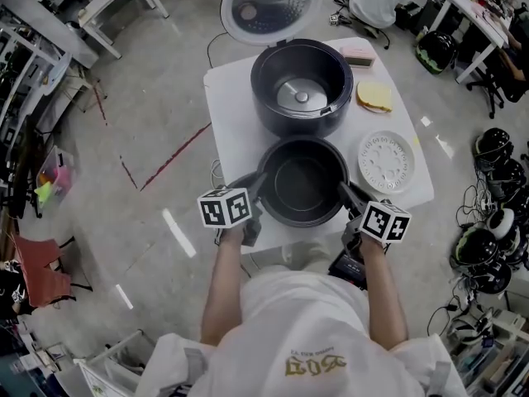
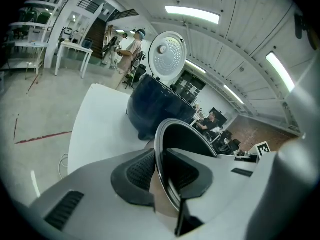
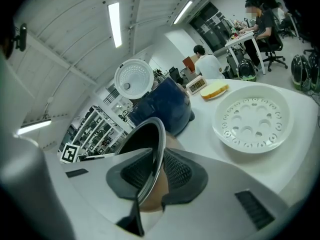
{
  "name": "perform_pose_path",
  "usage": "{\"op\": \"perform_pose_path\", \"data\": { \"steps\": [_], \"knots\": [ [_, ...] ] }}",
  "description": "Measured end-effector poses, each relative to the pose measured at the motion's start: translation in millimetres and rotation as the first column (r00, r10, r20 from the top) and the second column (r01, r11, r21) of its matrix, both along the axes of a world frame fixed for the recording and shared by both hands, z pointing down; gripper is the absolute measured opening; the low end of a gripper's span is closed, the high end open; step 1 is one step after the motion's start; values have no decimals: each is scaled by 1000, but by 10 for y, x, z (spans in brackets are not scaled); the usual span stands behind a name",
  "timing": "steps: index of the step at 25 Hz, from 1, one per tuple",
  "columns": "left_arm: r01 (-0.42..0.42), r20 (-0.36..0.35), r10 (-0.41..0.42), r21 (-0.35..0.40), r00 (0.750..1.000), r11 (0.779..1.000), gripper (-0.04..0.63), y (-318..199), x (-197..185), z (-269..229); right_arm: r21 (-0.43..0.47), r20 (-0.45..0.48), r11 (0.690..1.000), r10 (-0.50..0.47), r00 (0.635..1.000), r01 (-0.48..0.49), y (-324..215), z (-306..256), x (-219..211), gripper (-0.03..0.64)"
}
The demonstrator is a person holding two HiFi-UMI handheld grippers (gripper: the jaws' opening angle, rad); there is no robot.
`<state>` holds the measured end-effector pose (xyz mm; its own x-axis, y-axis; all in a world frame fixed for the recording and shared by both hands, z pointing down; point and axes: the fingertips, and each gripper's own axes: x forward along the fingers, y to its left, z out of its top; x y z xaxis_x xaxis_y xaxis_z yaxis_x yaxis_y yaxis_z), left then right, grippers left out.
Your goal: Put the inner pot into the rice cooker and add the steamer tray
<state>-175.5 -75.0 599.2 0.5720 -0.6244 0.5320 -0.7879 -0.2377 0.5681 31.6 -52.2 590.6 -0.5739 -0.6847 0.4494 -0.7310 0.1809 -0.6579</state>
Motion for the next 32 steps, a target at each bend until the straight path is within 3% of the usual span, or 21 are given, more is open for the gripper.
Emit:
{"op": "perform_pose_path", "data": {
  "steps": [23, 32],
  "knots": [
    [1, -87, 9, 118, 996, 993, 78, -74, -60, -876, 154, 116, 988, -16, 993, -2, -18, -969, -44, 63],
    [-7, -142, 23, 106, 990, 994, 84, -121, -78, -1104, 177, 155, 984, -14, 988, -14, -118, -1296, -79, 63]
  ]
}}
